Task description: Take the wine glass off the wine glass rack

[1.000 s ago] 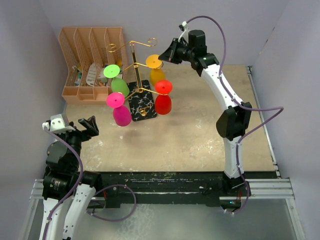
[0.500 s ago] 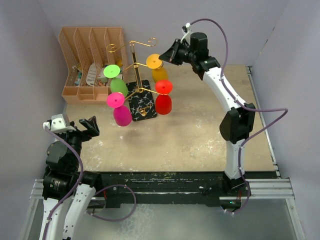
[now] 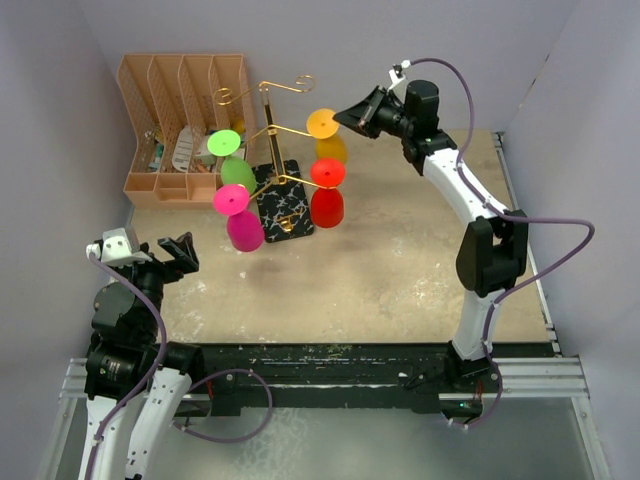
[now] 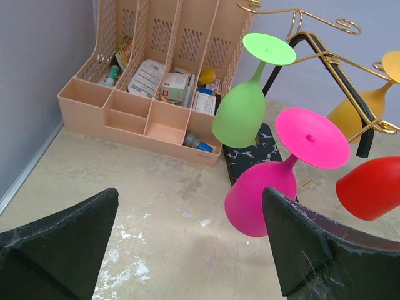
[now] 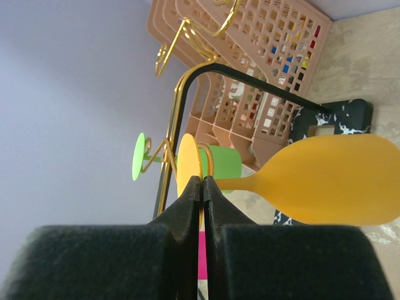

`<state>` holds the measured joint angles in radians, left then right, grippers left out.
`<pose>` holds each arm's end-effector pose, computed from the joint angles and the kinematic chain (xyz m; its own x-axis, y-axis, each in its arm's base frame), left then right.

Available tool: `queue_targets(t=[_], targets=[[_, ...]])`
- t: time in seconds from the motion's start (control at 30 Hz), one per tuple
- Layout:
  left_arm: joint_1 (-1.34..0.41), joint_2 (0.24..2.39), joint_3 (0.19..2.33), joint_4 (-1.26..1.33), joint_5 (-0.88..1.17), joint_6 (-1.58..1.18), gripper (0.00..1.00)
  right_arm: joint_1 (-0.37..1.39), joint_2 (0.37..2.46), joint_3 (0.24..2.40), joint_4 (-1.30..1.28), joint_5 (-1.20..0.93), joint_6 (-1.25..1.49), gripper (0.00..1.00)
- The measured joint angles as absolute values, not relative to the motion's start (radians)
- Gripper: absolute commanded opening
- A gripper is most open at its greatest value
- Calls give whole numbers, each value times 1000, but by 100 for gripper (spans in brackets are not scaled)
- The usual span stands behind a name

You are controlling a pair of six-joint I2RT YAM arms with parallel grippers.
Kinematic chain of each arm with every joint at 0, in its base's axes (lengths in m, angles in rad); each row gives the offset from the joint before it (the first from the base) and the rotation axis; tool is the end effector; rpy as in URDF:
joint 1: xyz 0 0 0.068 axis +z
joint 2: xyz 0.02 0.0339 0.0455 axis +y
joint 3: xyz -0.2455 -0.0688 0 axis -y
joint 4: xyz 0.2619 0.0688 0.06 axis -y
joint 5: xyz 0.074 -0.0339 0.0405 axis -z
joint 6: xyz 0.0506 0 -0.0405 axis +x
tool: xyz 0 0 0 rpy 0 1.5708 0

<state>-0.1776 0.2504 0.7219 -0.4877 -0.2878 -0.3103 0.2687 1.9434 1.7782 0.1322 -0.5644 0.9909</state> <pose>0.1115 -0.0054 0.3448 0.0184 -0.3008 -0.9535 -0.1096 0.9473 -0.3009 0.4693 0.1573 0.3544 -0.6362 0.5579 -0.5329 -0.3787 0.3759 0.8457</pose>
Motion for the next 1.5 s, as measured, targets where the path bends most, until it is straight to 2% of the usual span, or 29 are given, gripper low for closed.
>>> queue_targets(t=[0.67, 1.03, 1.5], targets=[[-178, 251, 722, -488, -288, -310, 100, 300, 1944, 1787, 194, -657, 1036, 0], [-178, 251, 722, -488, -288, -310, 100, 345, 2045, 1969, 153, -671, 1024, 0], [-178, 251, 722, -488, -288, -311, 99, 342, 2138, 2069, 94, -577, 972, 0]])
